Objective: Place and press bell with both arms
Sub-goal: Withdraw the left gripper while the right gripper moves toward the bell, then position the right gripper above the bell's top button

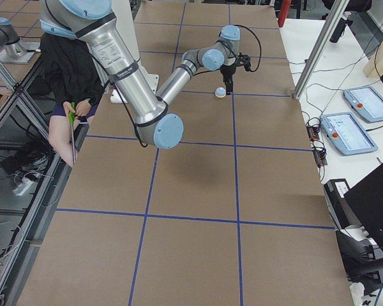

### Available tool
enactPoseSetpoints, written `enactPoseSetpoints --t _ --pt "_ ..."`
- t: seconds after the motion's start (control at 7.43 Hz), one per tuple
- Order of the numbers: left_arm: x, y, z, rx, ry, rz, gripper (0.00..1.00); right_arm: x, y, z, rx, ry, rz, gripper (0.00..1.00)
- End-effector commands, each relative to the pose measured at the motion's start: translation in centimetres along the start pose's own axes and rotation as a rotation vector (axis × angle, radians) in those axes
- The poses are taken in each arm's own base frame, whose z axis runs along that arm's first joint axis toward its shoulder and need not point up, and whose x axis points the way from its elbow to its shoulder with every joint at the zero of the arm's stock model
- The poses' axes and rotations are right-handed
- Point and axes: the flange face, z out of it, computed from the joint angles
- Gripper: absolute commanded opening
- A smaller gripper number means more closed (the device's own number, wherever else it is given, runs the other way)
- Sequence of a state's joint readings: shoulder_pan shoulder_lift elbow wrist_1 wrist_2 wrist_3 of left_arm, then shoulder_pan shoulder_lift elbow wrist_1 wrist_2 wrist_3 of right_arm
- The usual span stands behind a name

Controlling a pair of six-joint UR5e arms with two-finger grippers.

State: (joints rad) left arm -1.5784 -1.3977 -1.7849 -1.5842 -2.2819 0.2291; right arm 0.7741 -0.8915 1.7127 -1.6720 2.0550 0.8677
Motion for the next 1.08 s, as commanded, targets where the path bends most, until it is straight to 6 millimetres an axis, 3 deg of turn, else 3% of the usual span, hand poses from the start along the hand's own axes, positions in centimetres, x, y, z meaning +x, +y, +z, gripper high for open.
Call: enactPoseSetpoints --t 0.0,0.13,0.27,0.4,0.94 --pt "-0.1 0.4 0.1 0.002 0.000 -0.003 1.00 -7.5 -0.1 5.0 -0.034 0.051 0.035 0.58" --pt "-0.1 0.4 0.1 0.003 0.000 -0.002 1.00 -9.5 -0.1 7.2 -0.046 0.044 0.019 0.21" --pt "0.0 0.3 0.0 0.004 0.000 -0.001 1.00 -11.0 -0.1 10.0 -0.046 0.018 0.046 0.00" --pt "-0.1 0.4 0.1 0.003 0.000 -0.002 1.00 -12.0 -0.7 12.0 -0.038 0.003 0.049 0.00" --pt "-0.2 0.4 0.3 -0.001 0.001 -0.003 1.00 -13.8 -0.7 12.4 -0.037 0.010 0.084 0.00"
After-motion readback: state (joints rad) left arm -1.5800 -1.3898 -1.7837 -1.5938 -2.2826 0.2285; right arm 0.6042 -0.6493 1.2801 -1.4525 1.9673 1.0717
